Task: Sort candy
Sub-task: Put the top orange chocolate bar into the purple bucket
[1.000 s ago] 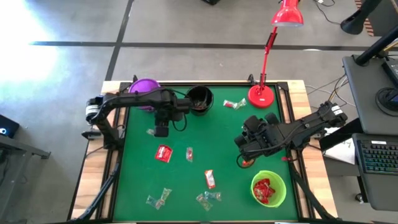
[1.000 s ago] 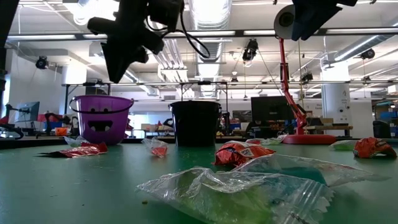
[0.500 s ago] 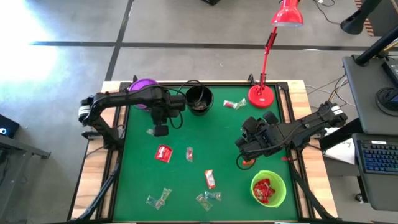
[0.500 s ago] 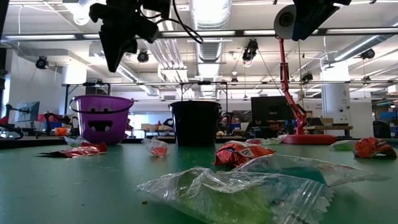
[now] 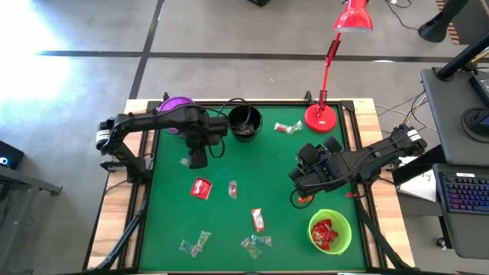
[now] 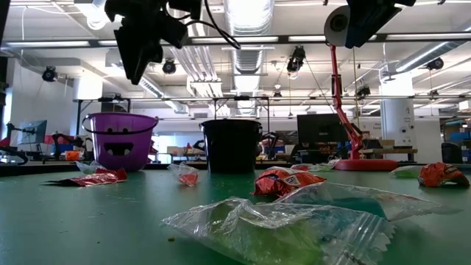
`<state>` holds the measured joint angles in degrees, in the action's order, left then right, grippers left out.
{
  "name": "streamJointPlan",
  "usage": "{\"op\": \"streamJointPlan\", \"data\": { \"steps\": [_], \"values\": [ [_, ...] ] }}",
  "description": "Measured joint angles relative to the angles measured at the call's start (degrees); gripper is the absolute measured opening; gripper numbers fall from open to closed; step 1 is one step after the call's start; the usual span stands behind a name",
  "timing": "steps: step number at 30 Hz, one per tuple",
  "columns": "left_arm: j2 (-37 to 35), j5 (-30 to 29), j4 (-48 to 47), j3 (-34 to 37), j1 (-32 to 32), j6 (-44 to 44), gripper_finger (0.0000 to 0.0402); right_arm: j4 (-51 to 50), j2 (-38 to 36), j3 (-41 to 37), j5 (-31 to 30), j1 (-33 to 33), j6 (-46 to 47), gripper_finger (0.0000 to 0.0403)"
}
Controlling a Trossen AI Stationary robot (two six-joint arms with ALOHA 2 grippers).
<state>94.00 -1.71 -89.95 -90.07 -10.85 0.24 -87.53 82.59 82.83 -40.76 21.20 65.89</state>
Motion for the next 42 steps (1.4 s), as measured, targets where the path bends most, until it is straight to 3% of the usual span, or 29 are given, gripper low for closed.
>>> {"op": "streamJointPlan", "data": {
  "steps": [6, 15, 25, 34, 42],
  "values": [
    [-0.3, 8.7, 10.7, -0.1, 5.4, 5.2, 0.0138, 0.0, 0.0, 0.0, -1.3, -0.3, -2.4, 0.0148],
    [0.7, -2.4, 31.5, -0.1, 17.3, 18.4, 0.0125, 0.0, 0.0, 0.0, -1.3, -0.6, -2.9, 0.0148],
    [7.2, -5.2, 39.0, -0.1, 19.6, 24.7, 0.0125, 0.1, 0.0, 0.1, -1.3, -0.6, -2.2, 0.0148],
    [14.2, -1.5, 42.8, -0.1, 21.5, 27.6, 0.0125, -1.3, -0.7, 2.4, -1.3, -1.6, -4.5, 0.0148],
    [18.4, 1.3, 44.9, -0.1, 23.9, 28.6, 0.0125, -2.5, -5.8, 3.3, -2.9, -5.7, -3.8, 0.0148]
  ]
}}
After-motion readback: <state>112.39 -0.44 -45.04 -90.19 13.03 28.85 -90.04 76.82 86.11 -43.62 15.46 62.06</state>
